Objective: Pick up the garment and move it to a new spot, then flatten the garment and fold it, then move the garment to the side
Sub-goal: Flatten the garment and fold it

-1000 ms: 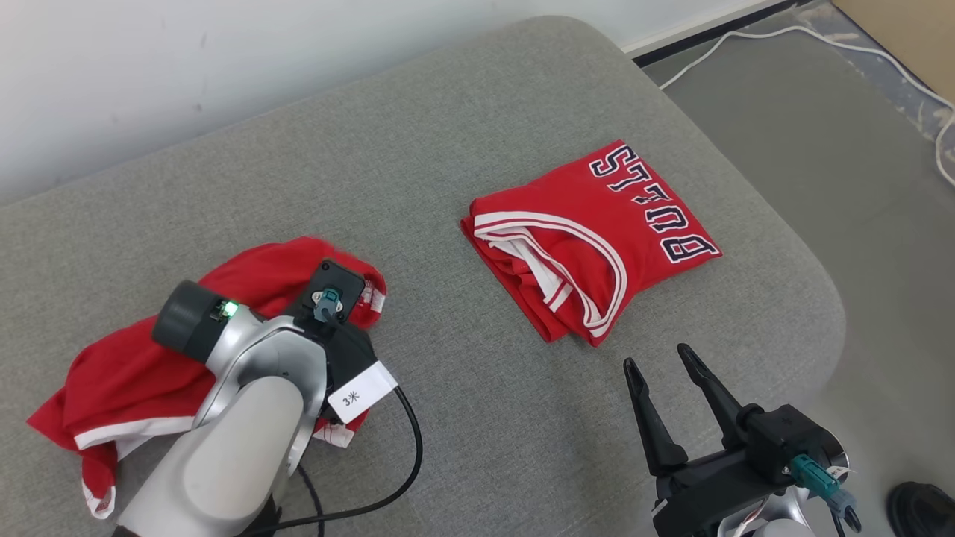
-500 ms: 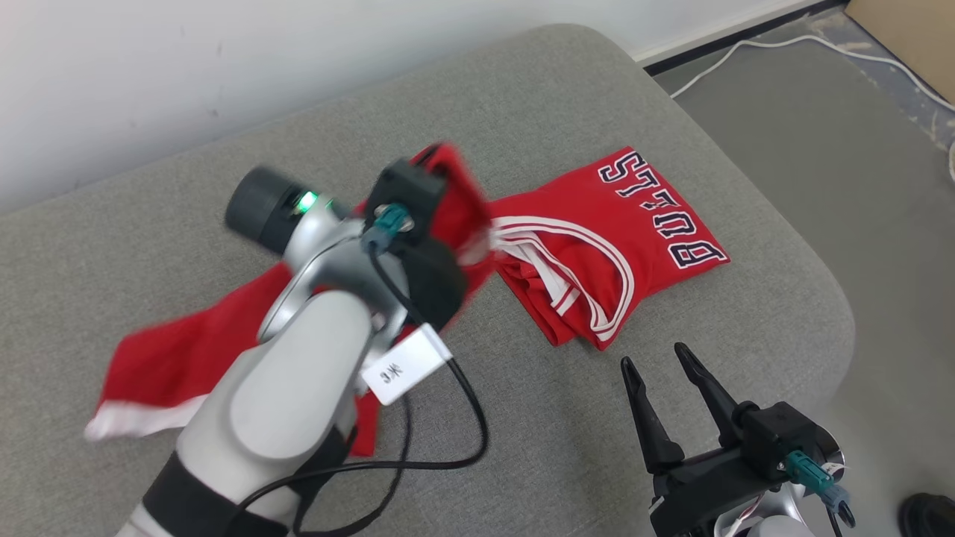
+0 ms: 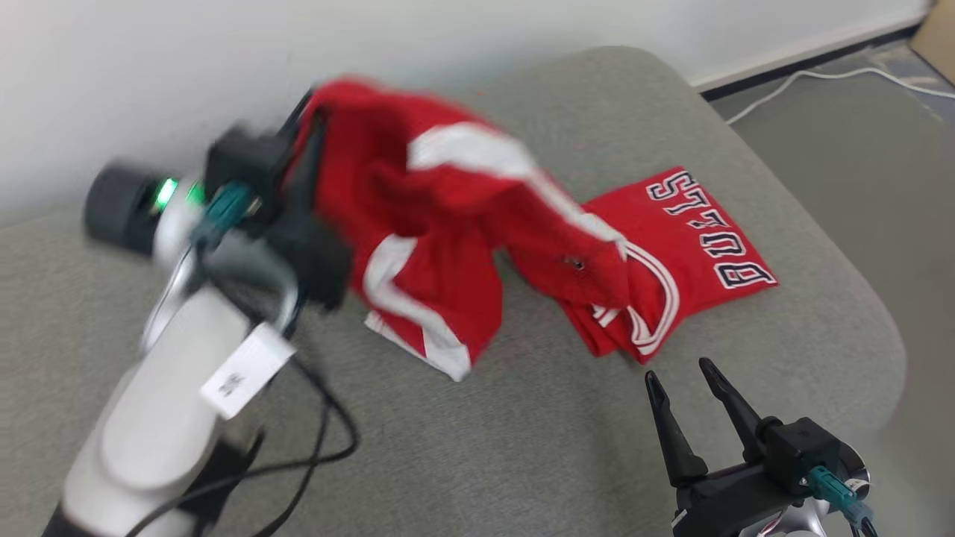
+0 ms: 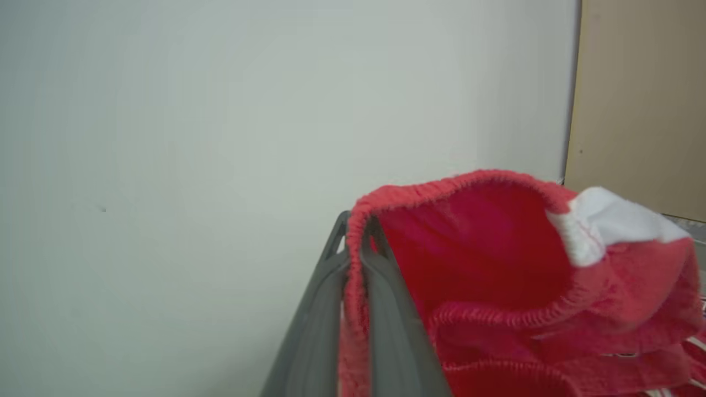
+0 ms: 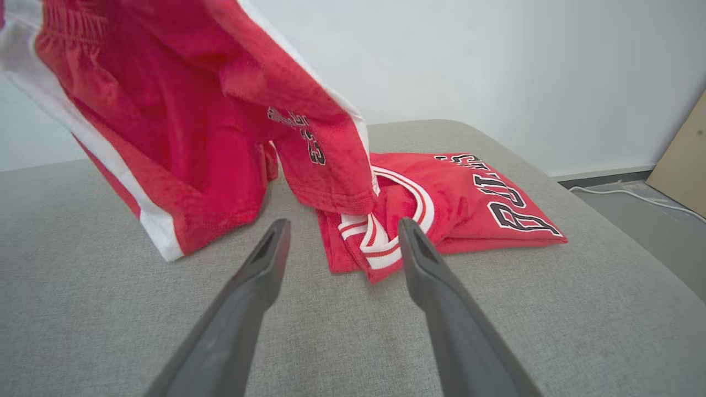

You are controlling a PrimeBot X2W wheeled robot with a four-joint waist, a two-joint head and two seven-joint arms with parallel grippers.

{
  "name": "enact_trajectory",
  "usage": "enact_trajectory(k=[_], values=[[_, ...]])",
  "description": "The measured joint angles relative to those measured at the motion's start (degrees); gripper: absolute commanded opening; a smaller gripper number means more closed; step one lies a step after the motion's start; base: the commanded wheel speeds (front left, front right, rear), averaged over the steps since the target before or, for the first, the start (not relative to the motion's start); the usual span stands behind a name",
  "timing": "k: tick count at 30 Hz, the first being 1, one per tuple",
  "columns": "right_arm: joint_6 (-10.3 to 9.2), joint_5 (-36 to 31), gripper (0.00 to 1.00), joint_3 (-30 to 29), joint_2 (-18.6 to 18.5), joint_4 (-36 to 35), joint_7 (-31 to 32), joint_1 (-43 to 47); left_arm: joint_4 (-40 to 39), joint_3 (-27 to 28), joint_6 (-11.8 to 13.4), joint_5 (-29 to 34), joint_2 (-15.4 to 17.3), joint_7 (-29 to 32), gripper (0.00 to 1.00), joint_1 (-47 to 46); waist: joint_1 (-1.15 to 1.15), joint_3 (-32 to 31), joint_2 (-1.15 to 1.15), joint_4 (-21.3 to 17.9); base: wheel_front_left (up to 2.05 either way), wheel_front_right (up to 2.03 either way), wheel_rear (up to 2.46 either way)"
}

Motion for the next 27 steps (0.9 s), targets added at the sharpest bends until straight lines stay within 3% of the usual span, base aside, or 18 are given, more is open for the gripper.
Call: enact_trajectory(k=[4,11,22,23,24,25,26,27], values=[[0.00,0.00,1.00,-0.18,-0.36,-0.81,0.00,-0.02,1.93,2.12,0.45,-1.13,4.64,1.02,0.00,9.82,0.00,-0.06,0.00,2.45,0.00,0.00,0.00],[0.00,-0.02,1.00,-0.16,-1.19,-1.69,0.08,-0.12,8.31,3.80,0.25,-3.99,9.11,1.36,0.00,19.90,0.00,-0.01,0.00,7.01,0.00,0.00,0.00],[0.04,-0.26,1.00,0.67,-1.27,-1.98,1.12,-1.03,14.95,5.86,-0.63,-6.31,10.33,1.18,0.00,19.97,0.00,-0.01,0.00,11.75,0.00,0.00,0.00],[0.08,-0.27,1.00,0.86,-1.27,-1.97,1.18,-1.38,15.35,6.09,-1.01,-6.42,10.47,1.15,0.05,20.00,0.00,-0.11,0.00,11.97,0.00,0.00,0.00],[0.08,-0.31,1.00,0.96,-1.27,-2.02,1.19,-1.58,15.68,6.38,-1.00,-6.73,10.62,0.89,0.35,20.01,0.00,-0.22,0.00,12.08,0.00,0.00,0.00],[0.08,-0.34,1.00,1.04,-1.27,-2.02,1.40,-1.60,16.01,6.56,-1.01,-6.88,10.84,0.68,0.87,20.01,0.00,-0.31,0.00,12.14,0.00,0.00,0.00],[0.08,-0.34,1.00,1.09,-1.27,-1.99,1.59,-1.59,16.23,6.67,-1.00,-6.94,10.98,0.41,1.00,20.05,0.00,-0.36,0.00,12.15,0.00,0.00,0.00],[0.08,-0.34,1.00,1.13,-1.27,-1.96,1.60,-1.59,16.24,6.71,-0.99,-6.99,10.93,0.18,1.00,20.18,0.00,-0.41,0.00,12.15,0.00,0.00,0.00]])
